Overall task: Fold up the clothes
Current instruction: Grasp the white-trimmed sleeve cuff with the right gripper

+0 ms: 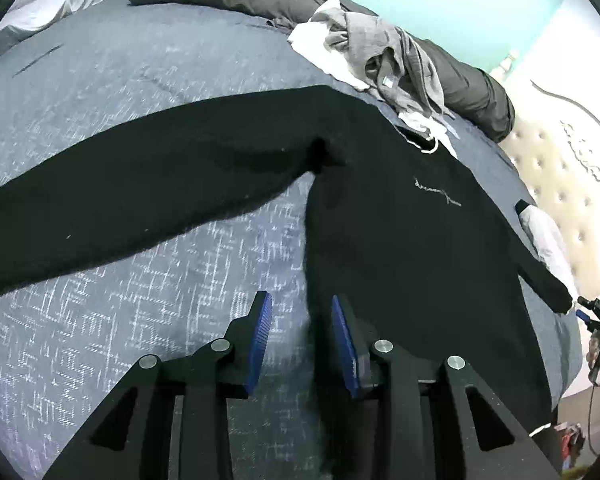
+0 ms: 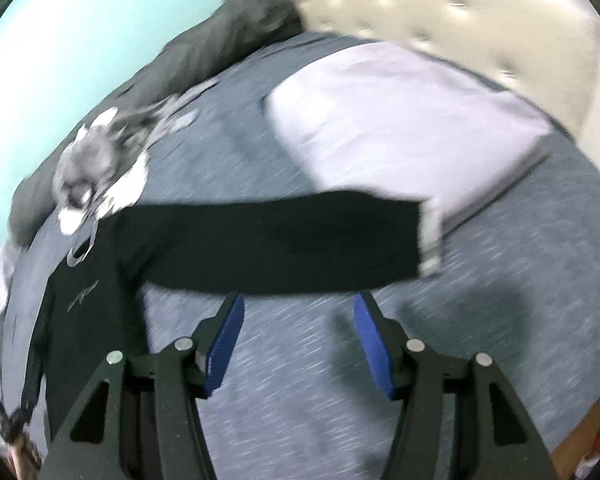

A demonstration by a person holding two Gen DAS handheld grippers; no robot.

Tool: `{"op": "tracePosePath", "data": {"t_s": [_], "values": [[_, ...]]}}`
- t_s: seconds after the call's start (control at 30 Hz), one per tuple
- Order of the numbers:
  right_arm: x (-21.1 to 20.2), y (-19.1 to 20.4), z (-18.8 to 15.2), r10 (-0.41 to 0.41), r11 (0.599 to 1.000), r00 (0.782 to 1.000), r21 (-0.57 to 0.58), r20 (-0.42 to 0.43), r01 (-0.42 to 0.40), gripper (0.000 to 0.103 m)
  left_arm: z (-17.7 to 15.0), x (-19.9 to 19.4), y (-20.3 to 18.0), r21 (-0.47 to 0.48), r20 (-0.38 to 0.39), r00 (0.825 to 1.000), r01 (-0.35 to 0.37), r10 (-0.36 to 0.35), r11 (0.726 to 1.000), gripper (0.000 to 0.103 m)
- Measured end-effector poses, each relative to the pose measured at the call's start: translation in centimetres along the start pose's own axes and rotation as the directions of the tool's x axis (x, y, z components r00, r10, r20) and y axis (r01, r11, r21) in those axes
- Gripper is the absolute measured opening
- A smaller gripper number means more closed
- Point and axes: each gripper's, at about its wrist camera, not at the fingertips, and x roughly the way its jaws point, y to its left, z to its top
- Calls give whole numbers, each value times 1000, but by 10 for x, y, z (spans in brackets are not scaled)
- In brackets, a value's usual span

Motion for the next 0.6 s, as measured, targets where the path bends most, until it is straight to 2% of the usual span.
{"op": "tracePosePath", "data": {"t_s": [0.2, 0.43, 0.5, 0.57, 0.6], "values": [[12, -46, 19, -37, 995, 999, 88, -2, 38, 65, 3, 8, -4, -4, 5, 1000, -13, 13, 1000, 38], [37, -52, 20, -11, 997, 1000, 81, -15, 12, 64, 4, 19, -9, 12, -9, 999, -33, 33, 999, 38], [38, -46, 18, 6, 998, 1000, 66, -5, -6, 59, 5, 22, -10, 17, -14, 999, -34, 35, 999, 38], [39, -40, 17, 11, 999, 1000, 36, -6, -11, 38, 6, 24, -11, 19, -16, 999, -34, 34, 999, 38], [40, -37, 16, 13, 1000, 1000, 19, -7, -13, 36, 6, 25, -12, 20, -16, 999, -33, 33, 999, 38]]}}
